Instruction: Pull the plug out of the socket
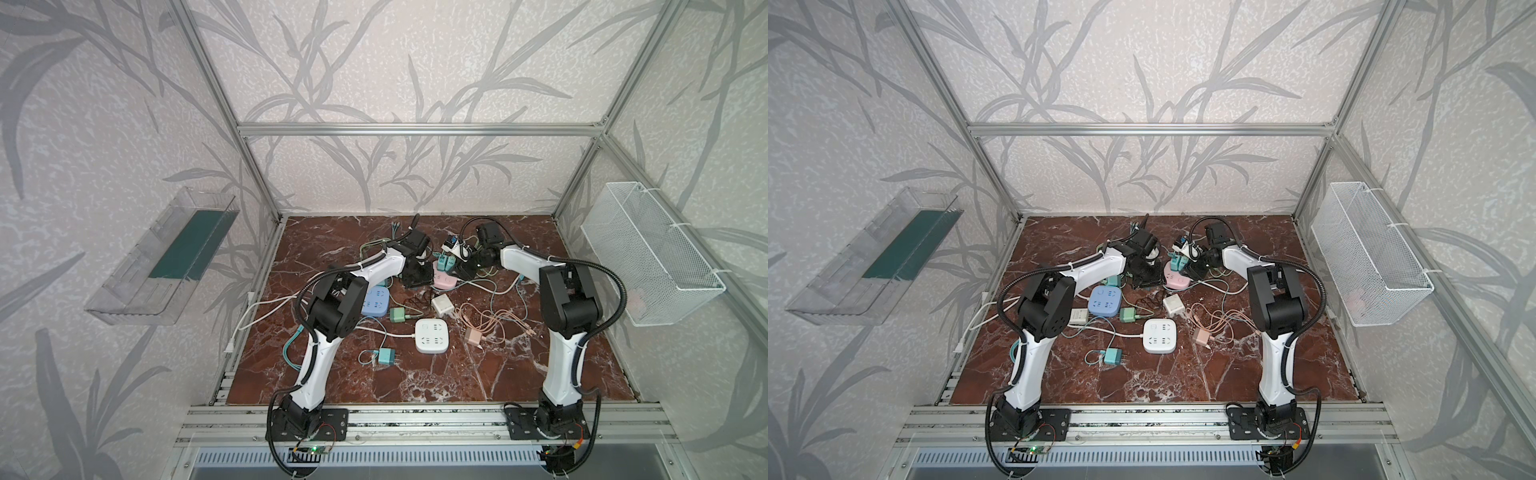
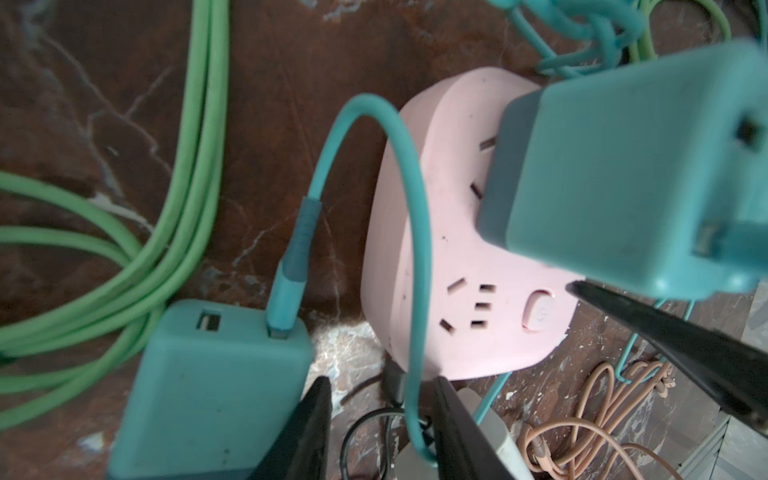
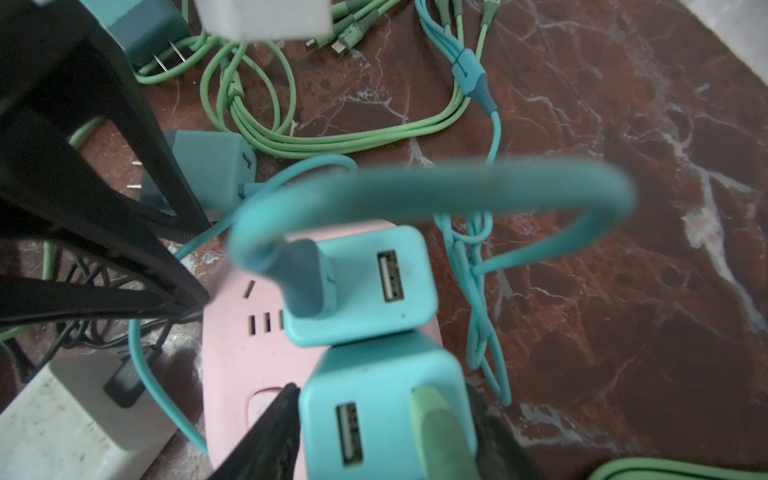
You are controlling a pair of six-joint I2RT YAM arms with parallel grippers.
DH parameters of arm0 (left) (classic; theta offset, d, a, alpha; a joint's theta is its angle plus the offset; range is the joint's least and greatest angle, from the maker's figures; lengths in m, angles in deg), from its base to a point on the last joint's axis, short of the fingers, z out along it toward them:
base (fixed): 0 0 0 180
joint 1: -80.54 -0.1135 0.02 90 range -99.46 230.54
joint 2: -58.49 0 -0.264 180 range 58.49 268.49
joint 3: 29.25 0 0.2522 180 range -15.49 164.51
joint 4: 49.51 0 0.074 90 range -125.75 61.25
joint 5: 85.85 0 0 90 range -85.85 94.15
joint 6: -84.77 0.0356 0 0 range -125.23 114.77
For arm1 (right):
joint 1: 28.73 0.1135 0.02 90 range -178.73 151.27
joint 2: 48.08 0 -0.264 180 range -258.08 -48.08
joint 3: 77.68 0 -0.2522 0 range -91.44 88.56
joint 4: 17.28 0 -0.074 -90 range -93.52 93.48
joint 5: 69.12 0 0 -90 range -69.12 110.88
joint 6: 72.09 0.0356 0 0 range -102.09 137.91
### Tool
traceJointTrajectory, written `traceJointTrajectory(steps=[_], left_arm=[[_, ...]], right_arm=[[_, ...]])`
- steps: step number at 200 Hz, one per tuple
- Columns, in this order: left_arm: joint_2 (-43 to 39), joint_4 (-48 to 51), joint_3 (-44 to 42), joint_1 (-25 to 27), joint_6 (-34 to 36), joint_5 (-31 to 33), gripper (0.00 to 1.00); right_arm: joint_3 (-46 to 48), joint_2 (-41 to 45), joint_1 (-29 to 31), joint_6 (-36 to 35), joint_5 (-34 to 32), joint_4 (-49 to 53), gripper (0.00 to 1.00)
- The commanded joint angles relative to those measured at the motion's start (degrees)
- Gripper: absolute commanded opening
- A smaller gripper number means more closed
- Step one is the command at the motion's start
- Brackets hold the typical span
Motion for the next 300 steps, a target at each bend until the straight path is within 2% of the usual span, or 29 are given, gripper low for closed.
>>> traceJointTrajectory(steps=[1, 83, 154, 218, 300], left_arm=[[0.49, 1.57, 0.63, 0.21, -0.42, 1.28, 0.42], [0.17, -0.86, 0.25, 0.00, -1.50, -0.61, 0.42], [-0.22, -2.38, 0.40, -0.42, -2.28, -1.88, 0.43], [1.13, -4.33, 0.46, -1.05, -3.87, -3.06, 0.43], [2.70, -1.14, 1.39, -1.17, -3.96, -0.83, 0.42]], right_arm=[[-1.81, -1.35, 0.46, -0.57, -0.88, 1.84, 0.57], [-1.85, -0.94, 0.55, -0.01, -0.37, 1.21, 0.56], [-1.72, -1.36, 0.55, -0.46, -1.06, 1.71, 0.47], [-1.04, -0.53, 0.63, -0.07, -1.06, 1.03, 0.42], [1.73, 1.98, 0.77, 1.89, -0.45, -1.79, 0.32]])
